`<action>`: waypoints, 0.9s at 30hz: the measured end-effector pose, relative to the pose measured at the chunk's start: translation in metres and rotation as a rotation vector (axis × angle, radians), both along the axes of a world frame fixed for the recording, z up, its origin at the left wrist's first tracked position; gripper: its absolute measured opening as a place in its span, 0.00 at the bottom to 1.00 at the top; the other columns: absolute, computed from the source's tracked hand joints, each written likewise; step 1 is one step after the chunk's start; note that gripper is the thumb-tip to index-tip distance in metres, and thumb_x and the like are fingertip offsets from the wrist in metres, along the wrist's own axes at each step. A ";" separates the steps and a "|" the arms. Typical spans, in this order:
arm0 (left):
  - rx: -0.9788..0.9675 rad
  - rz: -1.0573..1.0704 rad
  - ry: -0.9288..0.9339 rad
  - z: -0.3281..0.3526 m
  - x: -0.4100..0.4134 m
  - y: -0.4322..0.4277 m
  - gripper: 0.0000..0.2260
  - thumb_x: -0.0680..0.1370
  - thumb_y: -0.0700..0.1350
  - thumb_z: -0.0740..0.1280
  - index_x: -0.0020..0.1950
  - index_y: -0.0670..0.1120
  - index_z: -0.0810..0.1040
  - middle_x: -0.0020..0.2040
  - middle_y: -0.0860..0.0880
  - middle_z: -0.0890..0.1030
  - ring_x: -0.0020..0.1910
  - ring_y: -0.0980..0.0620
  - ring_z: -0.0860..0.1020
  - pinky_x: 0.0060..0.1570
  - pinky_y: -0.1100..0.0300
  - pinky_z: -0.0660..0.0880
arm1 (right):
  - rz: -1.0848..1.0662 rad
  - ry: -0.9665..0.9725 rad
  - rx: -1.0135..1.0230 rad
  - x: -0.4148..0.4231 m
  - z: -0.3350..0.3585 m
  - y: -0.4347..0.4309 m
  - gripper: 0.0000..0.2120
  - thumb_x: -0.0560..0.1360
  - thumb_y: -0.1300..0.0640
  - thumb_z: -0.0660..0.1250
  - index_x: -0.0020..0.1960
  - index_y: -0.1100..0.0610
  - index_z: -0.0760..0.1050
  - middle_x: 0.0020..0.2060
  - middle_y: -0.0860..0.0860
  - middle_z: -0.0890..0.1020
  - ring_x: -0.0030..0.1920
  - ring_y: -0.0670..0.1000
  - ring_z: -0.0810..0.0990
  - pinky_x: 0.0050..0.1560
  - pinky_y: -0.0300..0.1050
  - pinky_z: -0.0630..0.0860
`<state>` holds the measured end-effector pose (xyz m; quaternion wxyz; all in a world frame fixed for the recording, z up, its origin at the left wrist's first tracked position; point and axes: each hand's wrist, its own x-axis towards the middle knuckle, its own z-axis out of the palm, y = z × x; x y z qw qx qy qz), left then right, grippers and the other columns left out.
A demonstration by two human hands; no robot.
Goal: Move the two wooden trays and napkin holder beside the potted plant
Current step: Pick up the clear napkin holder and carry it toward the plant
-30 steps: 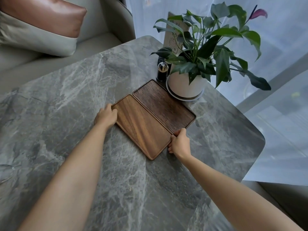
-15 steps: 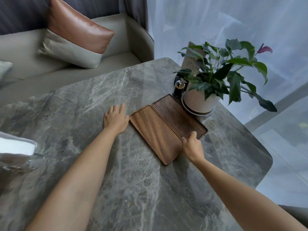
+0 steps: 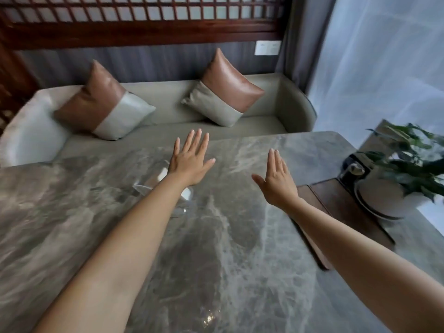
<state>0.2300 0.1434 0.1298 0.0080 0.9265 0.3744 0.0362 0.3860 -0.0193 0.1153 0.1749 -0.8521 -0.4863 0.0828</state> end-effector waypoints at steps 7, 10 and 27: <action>-0.121 0.105 0.061 -0.011 -0.099 0.051 0.34 0.78 0.63 0.49 0.76 0.50 0.36 0.78 0.48 0.37 0.76 0.50 0.36 0.73 0.46 0.37 | 0.222 -0.050 -0.076 -0.087 0.002 0.074 0.43 0.75 0.39 0.55 0.74 0.59 0.32 0.76 0.57 0.37 0.76 0.55 0.37 0.76 0.51 0.41; -0.216 0.117 0.098 -0.027 -0.120 0.065 0.37 0.76 0.65 0.51 0.75 0.51 0.35 0.78 0.49 0.36 0.76 0.50 0.36 0.73 0.46 0.37 | 0.265 -0.036 -0.132 -0.115 -0.011 0.093 0.45 0.74 0.37 0.55 0.73 0.59 0.31 0.75 0.56 0.35 0.75 0.55 0.35 0.76 0.52 0.41; -0.396 0.049 -0.021 -0.078 -0.122 0.094 0.40 0.72 0.54 0.70 0.76 0.52 0.49 0.73 0.45 0.65 0.68 0.41 0.68 0.62 0.46 0.68 | 0.155 0.111 -0.226 -0.149 -0.064 0.127 0.40 0.76 0.50 0.61 0.75 0.57 0.36 0.74 0.57 0.59 0.73 0.58 0.59 0.72 0.53 0.59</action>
